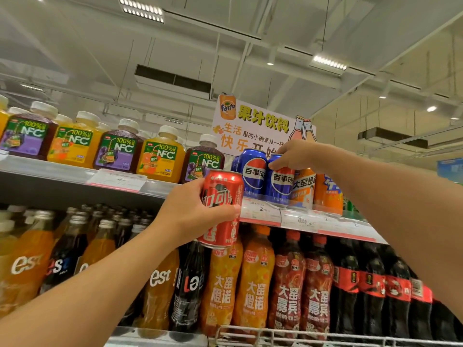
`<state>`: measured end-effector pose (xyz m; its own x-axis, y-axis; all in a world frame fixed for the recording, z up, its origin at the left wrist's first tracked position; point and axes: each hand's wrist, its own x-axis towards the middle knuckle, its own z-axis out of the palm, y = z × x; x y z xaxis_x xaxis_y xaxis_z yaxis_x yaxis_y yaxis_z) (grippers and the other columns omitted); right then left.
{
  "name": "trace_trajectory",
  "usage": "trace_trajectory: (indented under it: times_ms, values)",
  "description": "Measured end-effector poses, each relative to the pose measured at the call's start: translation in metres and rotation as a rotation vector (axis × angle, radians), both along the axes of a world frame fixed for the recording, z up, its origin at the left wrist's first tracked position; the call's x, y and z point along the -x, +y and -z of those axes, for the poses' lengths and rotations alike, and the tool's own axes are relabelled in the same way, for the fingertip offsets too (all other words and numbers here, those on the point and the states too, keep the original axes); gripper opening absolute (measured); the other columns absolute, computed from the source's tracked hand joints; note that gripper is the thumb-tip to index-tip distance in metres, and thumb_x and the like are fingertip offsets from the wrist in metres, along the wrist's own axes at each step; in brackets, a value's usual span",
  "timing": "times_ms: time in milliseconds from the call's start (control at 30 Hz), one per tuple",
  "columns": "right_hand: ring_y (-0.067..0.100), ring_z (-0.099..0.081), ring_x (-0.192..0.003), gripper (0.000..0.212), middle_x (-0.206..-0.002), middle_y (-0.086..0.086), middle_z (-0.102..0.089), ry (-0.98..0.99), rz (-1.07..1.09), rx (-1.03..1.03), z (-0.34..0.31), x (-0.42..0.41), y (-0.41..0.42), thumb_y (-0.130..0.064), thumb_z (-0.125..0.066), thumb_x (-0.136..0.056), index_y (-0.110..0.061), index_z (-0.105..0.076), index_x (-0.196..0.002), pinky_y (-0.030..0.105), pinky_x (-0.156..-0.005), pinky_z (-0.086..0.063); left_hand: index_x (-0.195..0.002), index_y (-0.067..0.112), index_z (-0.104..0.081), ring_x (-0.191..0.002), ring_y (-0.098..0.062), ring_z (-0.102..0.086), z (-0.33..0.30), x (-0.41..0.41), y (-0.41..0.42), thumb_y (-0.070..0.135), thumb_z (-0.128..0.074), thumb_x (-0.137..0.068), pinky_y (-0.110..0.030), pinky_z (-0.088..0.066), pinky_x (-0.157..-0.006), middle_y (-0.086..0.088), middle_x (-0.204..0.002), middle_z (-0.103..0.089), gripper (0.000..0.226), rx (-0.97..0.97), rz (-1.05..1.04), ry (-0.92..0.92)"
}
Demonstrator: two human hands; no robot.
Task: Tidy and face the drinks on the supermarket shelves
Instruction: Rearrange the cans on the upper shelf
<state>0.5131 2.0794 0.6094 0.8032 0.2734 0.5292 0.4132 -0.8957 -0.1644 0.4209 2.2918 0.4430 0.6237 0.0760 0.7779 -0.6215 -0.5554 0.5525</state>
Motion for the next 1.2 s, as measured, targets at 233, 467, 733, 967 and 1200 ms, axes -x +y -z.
trace_trajectory:
  times_ms: [233,467,733,967,1200]
  values:
    - [0.022,-0.059,-0.107,0.055,-0.128,0.008,-0.060,-0.059,0.037,0.119,0.007,-0.003,0.008,-0.041,-0.059,-0.093,-0.014,-0.046,-0.139,0.033,-0.081,-0.050,-0.102,0.038,-0.058,-0.079,0.004,-0.067,0.000,0.000,0.000,0.063,-0.074,-0.053,-0.019,-0.052,-0.065,0.017,-0.089,-0.070,0.057,0.002,-0.002,-0.007]
    - [0.028,-0.048,-0.125,0.060,-0.138,0.009,-0.052,-0.224,0.081,0.185,0.023,0.007,0.013,-0.040,-0.059,-0.090,-0.014,-0.042,-0.141,0.047,-0.108,-0.036,-0.101,0.040,-0.057,-0.079,0.001,-0.068,0.000,0.001,0.000,0.064,-0.076,-0.055,-0.018,-0.051,-0.064,0.017,-0.090,-0.069,0.056,-0.007,-0.014,-0.009]
    - [0.004,-0.055,-0.110,0.058,-0.125,-0.012,-0.059,-0.269,-0.417,-0.039,0.112,0.098,0.012,-0.056,-0.056,-0.086,-0.028,-0.050,-0.137,0.022,-0.083,-0.040,-0.104,0.037,-0.059,-0.079,-0.001,-0.067,-0.001,0.005,-0.007,0.060,-0.081,-0.056,-0.025,-0.055,-0.068,0.016,-0.087,-0.069,0.057,-0.079,-0.092,-0.050]
    - [0.003,-0.061,-0.088,0.060,-0.101,-0.015,-0.063,-0.106,-0.365,-0.199,0.139,0.113,-0.035,-0.069,-0.063,-0.073,-0.033,-0.054,-0.120,0.027,-0.075,-0.053,-0.108,0.035,-0.059,-0.081,-0.002,-0.065,0.018,0.015,-0.082,0.061,-0.072,-0.056,-0.033,-0.058,-0.069,0.017,-0.091,-0.067,0.060,-0.222,-0.049,-0.183]
    - [0.003,-0.063,-0.084,0.067,-0.098,-0.015,-0.065,-0.127,-0.275,-0.237,0.139,0.099,-0.132,-0.074,-0.068,-0.064,-0.034,-0.061,-0.117,0.030,-0.074,-0.058,-0.113,0.039,-0.054,-0.085,-0.003,-0.064,0.024,-0.008,-0.183,0.057,-0.076,-0.050,-0.036,-0.057,-0.072,0.017,-0.094,-0.066,0.069,-0.192,0.002,-0.144]
